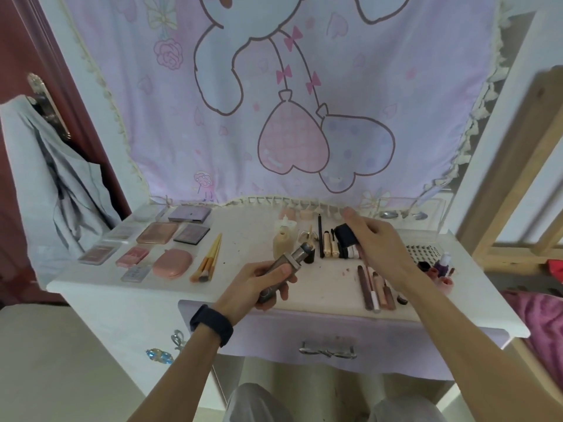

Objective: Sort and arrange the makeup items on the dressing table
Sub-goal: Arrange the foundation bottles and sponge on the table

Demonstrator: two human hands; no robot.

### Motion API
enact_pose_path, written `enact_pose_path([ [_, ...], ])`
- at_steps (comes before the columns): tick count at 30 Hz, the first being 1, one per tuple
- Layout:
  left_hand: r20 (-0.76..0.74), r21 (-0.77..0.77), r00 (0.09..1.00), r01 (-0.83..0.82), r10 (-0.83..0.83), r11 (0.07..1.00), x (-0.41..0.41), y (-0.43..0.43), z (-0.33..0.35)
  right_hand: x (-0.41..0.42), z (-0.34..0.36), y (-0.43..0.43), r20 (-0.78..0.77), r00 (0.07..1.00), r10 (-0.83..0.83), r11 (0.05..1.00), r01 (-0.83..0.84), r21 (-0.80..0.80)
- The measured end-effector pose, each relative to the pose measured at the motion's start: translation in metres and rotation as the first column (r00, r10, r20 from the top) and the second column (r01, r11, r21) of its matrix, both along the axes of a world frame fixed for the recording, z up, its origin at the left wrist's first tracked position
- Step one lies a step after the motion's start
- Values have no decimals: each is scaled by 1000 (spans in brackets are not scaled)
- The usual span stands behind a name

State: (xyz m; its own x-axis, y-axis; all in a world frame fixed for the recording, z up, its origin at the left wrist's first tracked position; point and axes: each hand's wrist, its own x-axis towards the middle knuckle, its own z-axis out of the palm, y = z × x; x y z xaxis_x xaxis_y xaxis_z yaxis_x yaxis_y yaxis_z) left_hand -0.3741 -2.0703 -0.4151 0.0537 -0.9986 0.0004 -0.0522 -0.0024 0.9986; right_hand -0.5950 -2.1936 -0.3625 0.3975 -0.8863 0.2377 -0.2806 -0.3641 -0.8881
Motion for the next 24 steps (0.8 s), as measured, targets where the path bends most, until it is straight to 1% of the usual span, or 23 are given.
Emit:
enact_pose_path([
  [2,-25,-16,1000,3,-3,1000,-4,-3,-2,6,-5,4,130,983,130,976,-150,160],
  [4,-63,-11,998,-19,18,1000,-8,-5,-5,11,-15,7,282,942,181,921,-263,287],
  [6,-87,-6,993,-80,79,997,-8,-8,-9,14,-28,9,360,921,152,895,-283,345],
  [9,-89,-21,980,-179,176,984,1,-11,-16,21,-50,15,373,920,123,862,-285,420],
  [11,-24,-36,974,-228,227,973,9,-13,-19,25,-64,20,341,935,103,839,-266,474],
  [13,41,-40,963,-266,267,963,16,-14,-22,30,-77,24,294,954,64,857,-203,474],
  [15,112,-31,950,-289,291,957,22,-17,-24,36,-87,27,215,976,19,902,-109,417],
  [18,219,-51,918,-328,331,943,29,-24,-28,43,-98,31,22,999,-38,966,31,258],
  [19,248,-58,905,-342,345,938,31,-26,-29,44,-100,32,-20,998,-63,975,65,211],
  [22,311,-47,889,-338,336,940,35,-30,-33,47,-102,32,-62,993,-97,980,106,166],
  [24,321,-43,889,-331,327,943,36,-32,-35,49,-102,29,-109,989,-98,987,111,118],
])
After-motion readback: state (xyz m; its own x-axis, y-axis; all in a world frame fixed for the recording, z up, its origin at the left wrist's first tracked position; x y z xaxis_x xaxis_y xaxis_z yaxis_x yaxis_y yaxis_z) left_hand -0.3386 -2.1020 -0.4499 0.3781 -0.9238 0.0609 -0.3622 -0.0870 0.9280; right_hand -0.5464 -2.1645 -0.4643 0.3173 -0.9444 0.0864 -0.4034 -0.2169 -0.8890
